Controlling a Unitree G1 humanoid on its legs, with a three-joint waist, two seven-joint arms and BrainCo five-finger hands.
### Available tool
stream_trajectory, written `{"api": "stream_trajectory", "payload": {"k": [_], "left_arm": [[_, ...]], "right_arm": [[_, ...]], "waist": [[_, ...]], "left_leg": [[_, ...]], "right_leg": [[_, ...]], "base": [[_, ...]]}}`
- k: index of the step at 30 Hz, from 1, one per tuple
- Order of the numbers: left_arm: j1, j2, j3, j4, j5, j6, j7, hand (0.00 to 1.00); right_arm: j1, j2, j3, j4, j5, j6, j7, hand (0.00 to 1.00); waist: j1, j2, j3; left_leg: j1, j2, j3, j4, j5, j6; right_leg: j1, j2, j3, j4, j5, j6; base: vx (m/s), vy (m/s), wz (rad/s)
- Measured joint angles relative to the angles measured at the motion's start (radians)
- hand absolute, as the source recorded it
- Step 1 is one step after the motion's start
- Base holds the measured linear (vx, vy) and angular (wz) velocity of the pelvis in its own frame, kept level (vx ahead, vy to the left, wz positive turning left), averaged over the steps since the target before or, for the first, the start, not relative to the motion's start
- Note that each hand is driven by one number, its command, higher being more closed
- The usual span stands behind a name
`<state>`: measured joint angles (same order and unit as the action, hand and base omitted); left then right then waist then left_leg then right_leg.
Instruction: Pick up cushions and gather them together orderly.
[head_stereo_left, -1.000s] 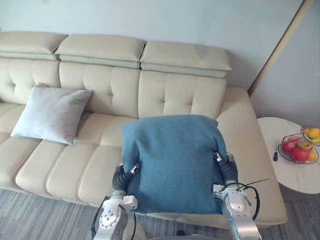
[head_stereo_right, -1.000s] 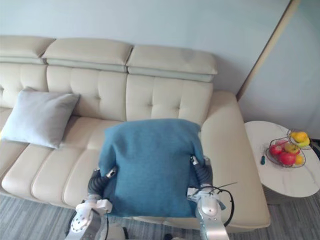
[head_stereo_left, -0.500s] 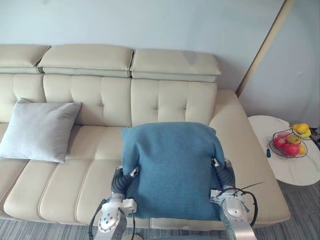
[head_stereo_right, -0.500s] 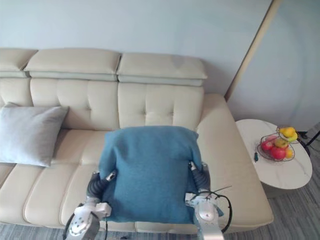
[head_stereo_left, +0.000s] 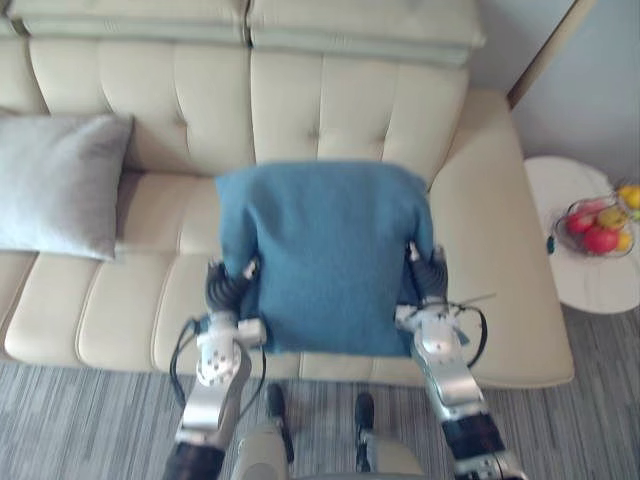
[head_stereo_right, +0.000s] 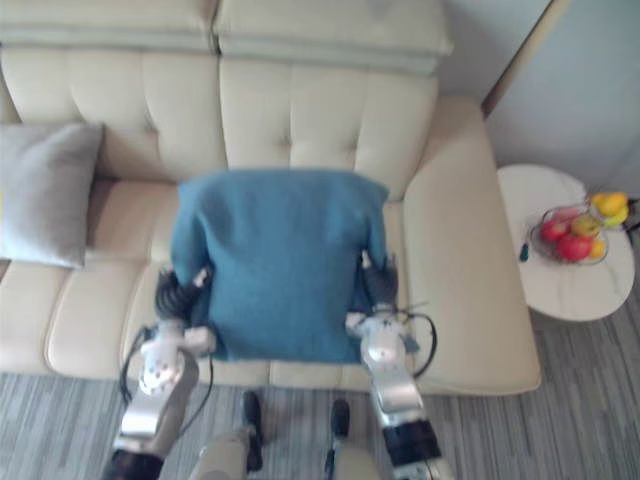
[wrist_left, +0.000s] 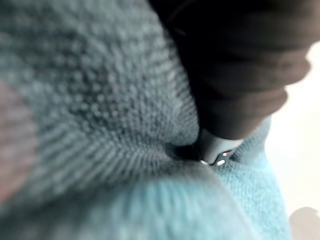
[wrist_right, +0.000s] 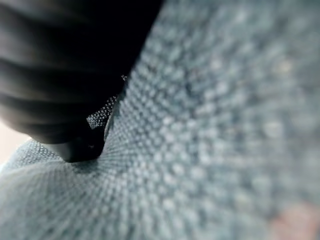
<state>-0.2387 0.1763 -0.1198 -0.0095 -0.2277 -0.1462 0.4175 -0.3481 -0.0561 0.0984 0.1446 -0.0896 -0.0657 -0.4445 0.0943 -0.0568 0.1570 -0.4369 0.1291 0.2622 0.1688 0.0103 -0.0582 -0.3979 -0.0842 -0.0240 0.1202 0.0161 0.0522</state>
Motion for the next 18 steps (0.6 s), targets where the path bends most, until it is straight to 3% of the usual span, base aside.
{"api": "stream_trajectory", "payload": {"k": [5,9,10,11,18], "left_arm": [[-0.522,0.119,-0.031,0.23,0.032,0.0,0.095,1.0],[-0.807,0.161,-0.036,0.382,0.053,-0.001,0.108,1.0],[-0.865,0.162,-0.033,0.419,0.054,0.0,0.108,0.0],[-0.897,0.163,-0.027,0.441,0.056,0.0,0.109,0.0],[-1.081,0.142,0.042,0.659,0.061,0.023,0.131,0.0]], "right_arm": [[-0.373,-0.037,-0.108,0.109,-0.001,0.008,-0.129,1.0],[-0.584,-0.074,-0.16,0.199,-0.001,0.009,-0.192,1.0],[-0.628,-0.075,-0.178,0.212,-0.001,0.01,-0.208,1.0],[-0.657,-0.078,-0.179,0.231,-0.002,0.011,-0.22,0.0],[-0.846,-0.115,-0.221,0.392,0.004,0.063,-0.272,0.0]], "waist": [[0.012,0.024,0.056],[0.01,0.033,0.11],[0.009,0.037,0.114],[0.006,0.041,0.119],[-0.002,0.047,0.166]], "left_leg": [[-0.177,-0.002,-0.029,-0.013,0.071,0.011],[-0.218,-0.016,-0.044,-0.099,0.141,0.011],[-0.233,-0.018,-0.052,-0.131,0.162,0.009],[-0.24,-0.018,-0.056,-0.149,0.174,0.007],[-0.277,-0.013,-0.088,-0.231,0.226,-0.013]], "right_leg": [[-0.18,-0.003,-0.022,0.027,0.031,0.002],[-0.256,-0.004,-0.025,0.03,0.047,0.0],[-0.282,-0.004,-0.03,0.029,0.051,-0.001],[-0.294,-0.003,-0.034,0.028,0.051,-0.002],[-0.352,0.007,-0.074,0.023,0.051,-0.002]], "base": [[-0.11,-0.005,0.12],[-0.04,-0.002,0.09],[0.0,-0.009,0.1],[0.01,-0.015,0.09],[0.04,-0.02,0.06]]}}
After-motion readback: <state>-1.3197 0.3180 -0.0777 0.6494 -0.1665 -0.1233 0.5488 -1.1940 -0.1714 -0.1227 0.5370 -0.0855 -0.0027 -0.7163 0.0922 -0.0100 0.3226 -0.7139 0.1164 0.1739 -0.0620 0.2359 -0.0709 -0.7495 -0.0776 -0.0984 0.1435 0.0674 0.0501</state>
